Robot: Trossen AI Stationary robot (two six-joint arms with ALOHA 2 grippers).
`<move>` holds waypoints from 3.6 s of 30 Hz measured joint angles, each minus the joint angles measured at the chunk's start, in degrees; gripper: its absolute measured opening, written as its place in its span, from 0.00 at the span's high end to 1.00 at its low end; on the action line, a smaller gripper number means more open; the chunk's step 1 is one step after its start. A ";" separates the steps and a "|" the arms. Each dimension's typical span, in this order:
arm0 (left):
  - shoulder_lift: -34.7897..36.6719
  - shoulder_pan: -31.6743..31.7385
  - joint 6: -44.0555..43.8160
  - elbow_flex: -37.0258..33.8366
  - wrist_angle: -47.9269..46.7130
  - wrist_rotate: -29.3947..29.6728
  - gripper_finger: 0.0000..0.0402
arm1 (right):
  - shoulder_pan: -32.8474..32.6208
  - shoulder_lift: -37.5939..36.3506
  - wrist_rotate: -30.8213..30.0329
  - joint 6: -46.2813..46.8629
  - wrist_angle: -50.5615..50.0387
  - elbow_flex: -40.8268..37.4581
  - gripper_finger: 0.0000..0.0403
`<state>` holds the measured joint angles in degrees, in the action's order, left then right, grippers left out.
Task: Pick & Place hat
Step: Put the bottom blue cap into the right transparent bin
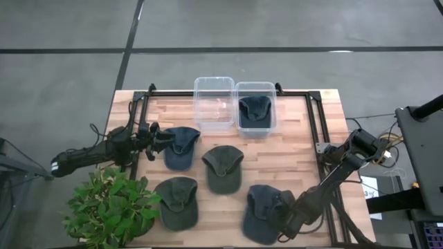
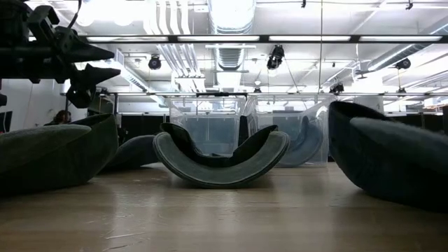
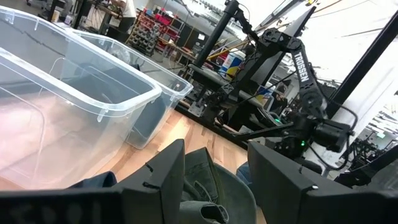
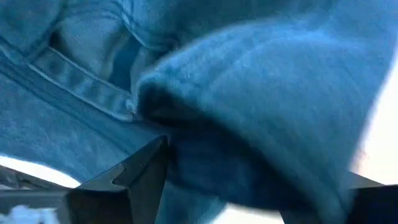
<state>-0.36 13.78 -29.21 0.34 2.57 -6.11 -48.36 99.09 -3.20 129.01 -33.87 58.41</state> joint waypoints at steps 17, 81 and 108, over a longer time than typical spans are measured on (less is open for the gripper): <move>0.00 0.02 0.00 1.01 -0.03 0.00 0.58 | 0.01 -0.11 -6.03 -0.67 10.30 -4.18 0.89; -0.01 0.02 -1.78 1.25 0.00 7.76 0.58 | 20.84 -41.17 -47.31 -48.22 -27.46 10.67 0.98; -0.01 0.00 -4.26 1.25 -0.02 7.74 0.58 | 58.00 -43.59 11.37 -59.22 -18.37 10.69 0.98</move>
<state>-0.36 13.78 -33.47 1.58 2.55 1.63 9.64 55.49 8.17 69.79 -52.24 69.10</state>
